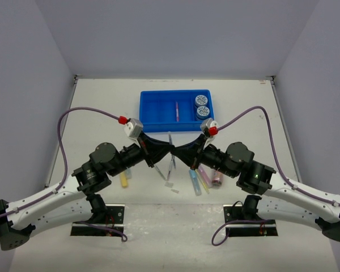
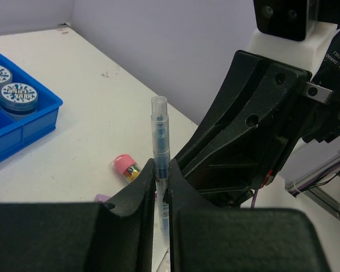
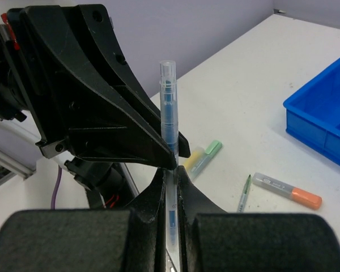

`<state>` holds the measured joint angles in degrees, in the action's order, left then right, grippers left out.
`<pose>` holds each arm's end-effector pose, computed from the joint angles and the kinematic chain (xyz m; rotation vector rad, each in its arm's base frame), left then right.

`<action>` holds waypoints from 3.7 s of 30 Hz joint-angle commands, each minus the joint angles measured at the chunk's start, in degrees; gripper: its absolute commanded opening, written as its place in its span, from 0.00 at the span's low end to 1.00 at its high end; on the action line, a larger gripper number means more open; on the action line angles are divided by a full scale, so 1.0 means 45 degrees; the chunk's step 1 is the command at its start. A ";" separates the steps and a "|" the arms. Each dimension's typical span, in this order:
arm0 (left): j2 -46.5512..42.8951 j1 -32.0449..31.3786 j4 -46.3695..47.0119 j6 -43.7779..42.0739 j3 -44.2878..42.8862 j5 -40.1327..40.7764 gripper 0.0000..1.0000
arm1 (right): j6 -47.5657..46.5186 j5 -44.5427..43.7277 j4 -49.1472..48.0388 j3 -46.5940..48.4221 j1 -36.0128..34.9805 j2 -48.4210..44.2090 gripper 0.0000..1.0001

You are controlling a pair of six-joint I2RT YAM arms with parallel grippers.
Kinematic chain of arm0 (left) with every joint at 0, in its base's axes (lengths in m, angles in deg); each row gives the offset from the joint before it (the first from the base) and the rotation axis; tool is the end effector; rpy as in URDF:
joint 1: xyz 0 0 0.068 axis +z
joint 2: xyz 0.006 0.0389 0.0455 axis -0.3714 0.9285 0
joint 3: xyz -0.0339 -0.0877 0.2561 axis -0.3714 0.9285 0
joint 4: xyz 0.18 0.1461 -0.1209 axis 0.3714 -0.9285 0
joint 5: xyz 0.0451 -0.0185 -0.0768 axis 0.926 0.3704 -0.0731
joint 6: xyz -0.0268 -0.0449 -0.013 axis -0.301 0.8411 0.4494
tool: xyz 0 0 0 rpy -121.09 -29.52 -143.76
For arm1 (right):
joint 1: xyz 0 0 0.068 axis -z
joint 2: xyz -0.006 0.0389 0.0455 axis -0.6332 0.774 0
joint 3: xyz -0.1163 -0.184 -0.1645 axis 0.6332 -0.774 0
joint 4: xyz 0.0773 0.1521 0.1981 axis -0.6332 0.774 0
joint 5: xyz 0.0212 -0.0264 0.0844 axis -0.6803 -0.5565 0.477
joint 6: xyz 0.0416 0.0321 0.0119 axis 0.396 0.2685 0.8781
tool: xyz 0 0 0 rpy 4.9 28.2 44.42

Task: Sort the stationery into containers
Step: Close the pen cap on the pen, then place the pen in the storage box.

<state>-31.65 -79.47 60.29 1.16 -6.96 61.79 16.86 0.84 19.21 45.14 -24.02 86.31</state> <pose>0.1001 -0.1600 0.3506 0.4096 1.5681 -1.2327 0.0907 0.1783 0.3575 -0.5742 1.5663 1.1286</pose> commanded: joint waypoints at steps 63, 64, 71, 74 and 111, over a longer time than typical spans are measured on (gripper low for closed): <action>0.1090 -0.0016 -0.0329 0.0982 -0.0413 -0.1437 0.00 | -0.1100 0.0143 0.0059 0.4168 0.0610 0.2547 0.00; 0.1090 -0.0017 -0.0327 0.0986 -0.0410 -0.1441 0.00 | -0.1159 0.0145 0.0156 0.4176 0.0613 0.2549 0.00; 0.1146 -0.0074 0.1256 0.1851 0.1019 -0.2645 0.00 | -0.1571 0.1014 0.0827 0.6917 0.1960 0.3568 0.00; 0.1396 -0.0177 0.1613 0.2019 0.1316 -0.2831 0.00 | -0.1574 0.1414 0.1369 0.7904 0.2466 0.4182 0.00; 0.1411 0.0037 -1.3260 0.4054 -0.4970 1.1834 1.00 | -0.1017 -0.0523 1.0461 1.8191 0.8195 1.8428 0.13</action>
<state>-24.68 -79.47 0.08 19.72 -30.24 113.79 13.81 -1.53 62.18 122.08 13.17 167.25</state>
